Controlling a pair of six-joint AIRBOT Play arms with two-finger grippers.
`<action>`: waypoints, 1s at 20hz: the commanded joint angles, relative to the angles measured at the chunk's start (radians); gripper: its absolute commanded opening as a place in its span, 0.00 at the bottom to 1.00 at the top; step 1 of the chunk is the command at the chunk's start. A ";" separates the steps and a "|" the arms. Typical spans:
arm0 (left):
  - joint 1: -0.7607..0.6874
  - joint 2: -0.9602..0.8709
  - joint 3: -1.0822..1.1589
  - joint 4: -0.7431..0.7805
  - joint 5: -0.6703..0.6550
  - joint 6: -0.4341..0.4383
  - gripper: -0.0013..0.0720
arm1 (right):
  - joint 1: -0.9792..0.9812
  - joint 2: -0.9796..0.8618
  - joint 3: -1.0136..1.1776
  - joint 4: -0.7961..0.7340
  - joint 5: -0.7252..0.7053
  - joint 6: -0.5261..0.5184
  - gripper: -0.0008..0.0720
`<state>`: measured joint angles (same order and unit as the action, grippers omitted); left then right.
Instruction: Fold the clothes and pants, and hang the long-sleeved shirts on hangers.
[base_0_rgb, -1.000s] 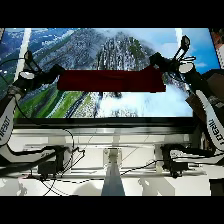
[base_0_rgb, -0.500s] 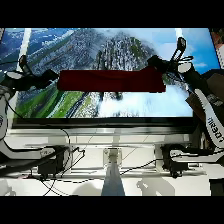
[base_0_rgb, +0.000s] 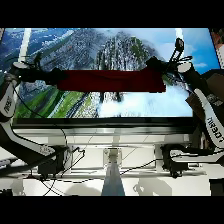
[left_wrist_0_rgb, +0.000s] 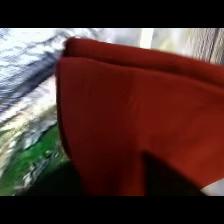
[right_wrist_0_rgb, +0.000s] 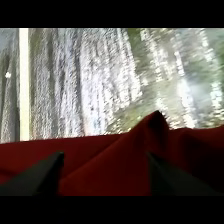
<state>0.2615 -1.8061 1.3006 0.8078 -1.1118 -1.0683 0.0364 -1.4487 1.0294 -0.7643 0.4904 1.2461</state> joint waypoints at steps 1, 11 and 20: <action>-0.060 -0.018 0.025 0.000 -0.037 0.094 0.10 | 0.042 0.000 0.001 0.000 0.025 -0.002 0.49; -0.069 0.447 0.025 0.003 -0.186 0.036 0.04 | 0.368 -0.060 0.097 0.005 0.051 0.009 0.02; -0.069 0.701 0.025 0.000 -0.172 0.036 0.04 | 0.720 -0.388 0.547 0.160 0.124 0.159 0.02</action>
<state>0.1928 -1.1484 1.3247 0.8085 -1.2907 -1.0302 0.6586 -1.7512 1.4559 -0.6971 0.5983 1.3731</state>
